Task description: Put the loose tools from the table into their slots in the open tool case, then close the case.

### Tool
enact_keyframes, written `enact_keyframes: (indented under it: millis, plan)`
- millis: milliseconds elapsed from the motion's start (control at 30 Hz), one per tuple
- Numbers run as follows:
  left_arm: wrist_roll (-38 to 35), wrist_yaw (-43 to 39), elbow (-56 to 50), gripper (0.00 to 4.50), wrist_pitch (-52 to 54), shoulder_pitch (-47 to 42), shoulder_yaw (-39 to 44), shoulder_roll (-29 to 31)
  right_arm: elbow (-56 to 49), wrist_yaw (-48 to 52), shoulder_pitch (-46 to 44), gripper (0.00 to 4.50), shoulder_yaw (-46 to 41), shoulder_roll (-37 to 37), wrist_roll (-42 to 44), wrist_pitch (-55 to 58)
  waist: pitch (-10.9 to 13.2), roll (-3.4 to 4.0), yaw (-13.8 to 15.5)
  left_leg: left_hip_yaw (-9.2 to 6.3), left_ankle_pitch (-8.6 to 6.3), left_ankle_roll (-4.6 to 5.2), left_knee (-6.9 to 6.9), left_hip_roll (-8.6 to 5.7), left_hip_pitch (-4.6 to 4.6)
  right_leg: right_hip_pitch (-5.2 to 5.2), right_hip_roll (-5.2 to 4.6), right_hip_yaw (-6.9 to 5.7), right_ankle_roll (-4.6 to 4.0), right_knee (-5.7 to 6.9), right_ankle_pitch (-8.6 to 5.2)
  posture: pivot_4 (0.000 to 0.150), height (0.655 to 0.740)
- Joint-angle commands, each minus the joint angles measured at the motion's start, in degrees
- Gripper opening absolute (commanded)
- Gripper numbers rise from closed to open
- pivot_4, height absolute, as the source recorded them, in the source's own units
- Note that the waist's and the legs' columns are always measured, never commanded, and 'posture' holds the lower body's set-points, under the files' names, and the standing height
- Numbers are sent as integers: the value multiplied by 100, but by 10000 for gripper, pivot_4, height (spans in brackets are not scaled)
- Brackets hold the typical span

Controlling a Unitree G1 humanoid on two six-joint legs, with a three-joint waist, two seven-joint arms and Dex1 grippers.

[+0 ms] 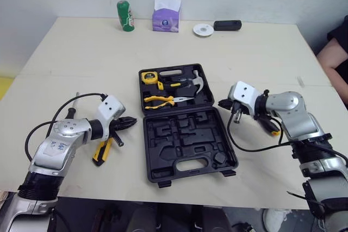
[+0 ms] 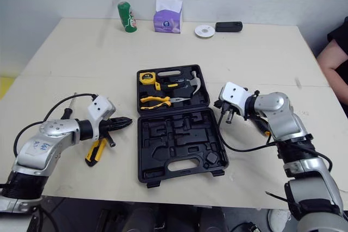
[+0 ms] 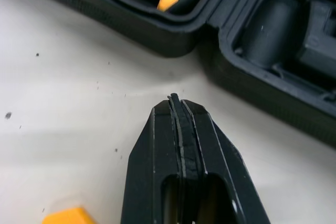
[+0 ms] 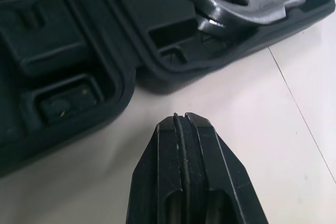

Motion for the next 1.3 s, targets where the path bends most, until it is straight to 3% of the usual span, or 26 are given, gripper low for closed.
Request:
enact_keyframes:
  millis: [33,467,1300]
  plan:
    - [87,-76,-29,292,46,-195,-112,-26,163,-65,-141,0,67,80,-168,-27,0,0,18,0,0,0,0,0,0,0,0,0,0,0,0,1500,7400]
    - [368,-51,372,292,156,-766,-486,-474,-19,291,68,0,36,203,14,-142,0,0,40,-1,0,-1,3,2,-1,-3,7,4,0,4,0,1500,7400]
    - [574,-1089,264,292,-334,-721,-1061,-791,-3255,547,2354,0,-781,-602,927,1820,0,-1,216,-11,-2,3,4,-5,-4,13,6,1,1,-12,0,1500,7400]
